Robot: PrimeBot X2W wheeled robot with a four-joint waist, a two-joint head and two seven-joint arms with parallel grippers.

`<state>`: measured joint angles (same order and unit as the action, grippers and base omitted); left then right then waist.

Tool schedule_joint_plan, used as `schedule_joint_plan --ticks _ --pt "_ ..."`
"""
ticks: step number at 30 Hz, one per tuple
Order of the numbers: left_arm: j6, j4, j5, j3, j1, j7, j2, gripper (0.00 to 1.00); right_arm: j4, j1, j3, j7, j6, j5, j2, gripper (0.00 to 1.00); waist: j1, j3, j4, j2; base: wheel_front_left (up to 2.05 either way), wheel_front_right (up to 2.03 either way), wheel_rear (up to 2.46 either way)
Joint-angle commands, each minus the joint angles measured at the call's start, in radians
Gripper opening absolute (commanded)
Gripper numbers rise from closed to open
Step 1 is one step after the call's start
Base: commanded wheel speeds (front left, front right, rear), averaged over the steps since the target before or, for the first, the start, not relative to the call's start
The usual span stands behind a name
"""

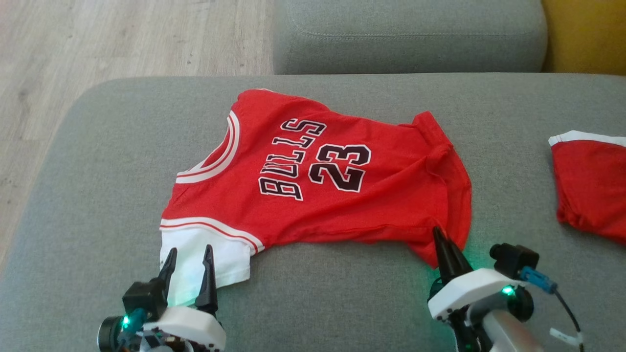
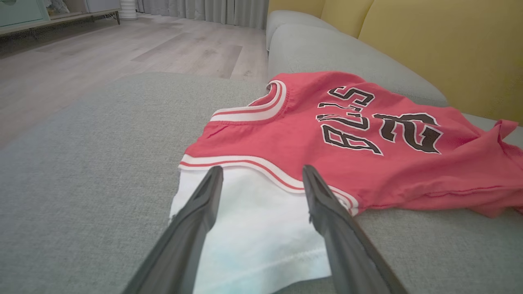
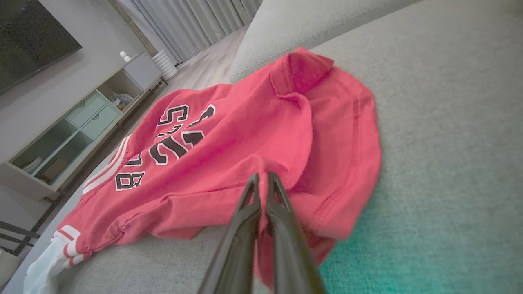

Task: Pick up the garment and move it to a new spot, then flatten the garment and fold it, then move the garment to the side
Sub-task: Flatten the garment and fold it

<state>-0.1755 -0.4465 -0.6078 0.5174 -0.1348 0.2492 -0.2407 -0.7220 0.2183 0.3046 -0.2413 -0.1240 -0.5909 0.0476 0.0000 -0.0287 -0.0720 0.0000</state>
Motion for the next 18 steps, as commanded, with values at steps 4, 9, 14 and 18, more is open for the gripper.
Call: schedule_joint_plan --ticks 4,9,14,18 --pt "-0.005 0.021 -0.009 -0.034 -0.023 0.013 -0.017 1.0 0.085 0.048 -0.038 -0.019 -0.007 0.112 0.003 0.0 0.0 0.009 0.004 0.0 0.0 0.0 0.0" --pt "-0.005 0.022 -0.012 -0.034 -0.015 0.013 -0.017 1.0 0.186 0.033 -0.155 -0.02 -0.007 0.281 0.009 0.0 0.0 0.018 0.007 0.0 0.0 0.0 0.0" --pt "-0.001 0.023 -0.021 -0.03 -0.009 0.007 -0.014 1.0 0.297 -0.016 -0.242 0.023 -0.007 0.479 0.044 0.0 0.0 0.023 0.006 0.0 0.0 0.0 0.0" --pt "0.014 0.019 -0.036 -0.019 -0.001 -0.025 -0.015 1.0 0.388 -0.085 -0.245 0.066 -0.007 0.605 0.055 0.0 0.0 0.025 0.004 0.0 0.0 0.0 0.0"
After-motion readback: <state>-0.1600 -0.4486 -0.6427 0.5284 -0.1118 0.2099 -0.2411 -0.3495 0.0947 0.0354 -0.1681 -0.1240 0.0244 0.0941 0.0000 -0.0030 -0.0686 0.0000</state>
